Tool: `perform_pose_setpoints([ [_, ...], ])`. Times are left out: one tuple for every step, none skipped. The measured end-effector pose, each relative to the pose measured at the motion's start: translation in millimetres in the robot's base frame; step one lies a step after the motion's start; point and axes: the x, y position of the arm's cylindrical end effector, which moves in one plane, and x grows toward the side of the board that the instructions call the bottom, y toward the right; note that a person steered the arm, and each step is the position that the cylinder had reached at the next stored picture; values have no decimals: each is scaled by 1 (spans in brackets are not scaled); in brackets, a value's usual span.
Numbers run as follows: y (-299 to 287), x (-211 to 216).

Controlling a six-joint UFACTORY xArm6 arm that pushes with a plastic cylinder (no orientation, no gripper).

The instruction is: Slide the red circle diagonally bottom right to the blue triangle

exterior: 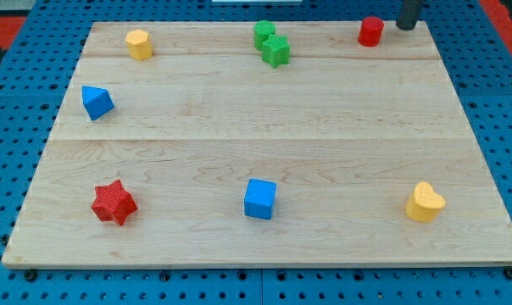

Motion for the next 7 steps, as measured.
perform_pose_setpoints([
  [-81,9],
  [-145,70],
  [-152,87],
  [-151,102],
  [-247,148],
  [-260,159],
  [-235,113],
])
